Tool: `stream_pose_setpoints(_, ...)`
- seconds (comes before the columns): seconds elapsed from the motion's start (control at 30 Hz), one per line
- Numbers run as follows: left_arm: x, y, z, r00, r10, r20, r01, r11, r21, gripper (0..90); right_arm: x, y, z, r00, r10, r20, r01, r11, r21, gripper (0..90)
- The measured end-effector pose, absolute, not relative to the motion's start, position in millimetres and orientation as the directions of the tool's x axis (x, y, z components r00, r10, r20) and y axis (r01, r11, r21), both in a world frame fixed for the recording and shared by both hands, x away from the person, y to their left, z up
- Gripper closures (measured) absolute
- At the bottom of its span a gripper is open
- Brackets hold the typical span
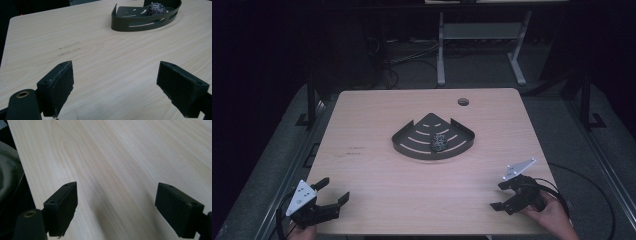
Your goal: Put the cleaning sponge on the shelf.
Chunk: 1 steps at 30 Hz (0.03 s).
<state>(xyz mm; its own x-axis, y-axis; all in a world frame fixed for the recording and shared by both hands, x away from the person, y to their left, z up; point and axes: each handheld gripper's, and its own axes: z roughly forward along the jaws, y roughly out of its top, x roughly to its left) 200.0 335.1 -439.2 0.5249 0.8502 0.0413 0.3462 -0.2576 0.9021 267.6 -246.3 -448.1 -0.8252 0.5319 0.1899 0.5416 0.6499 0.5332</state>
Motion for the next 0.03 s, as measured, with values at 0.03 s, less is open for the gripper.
stream_pose_setpoints(0.03,200.0,335.1,-439.2,0.525,0.85,0.041,0.346,-0.258,0.902,13.3,265.8,-245.6,-447.7,-0.825,0.531,0.193,0.542,0.646,0.538,17.8)
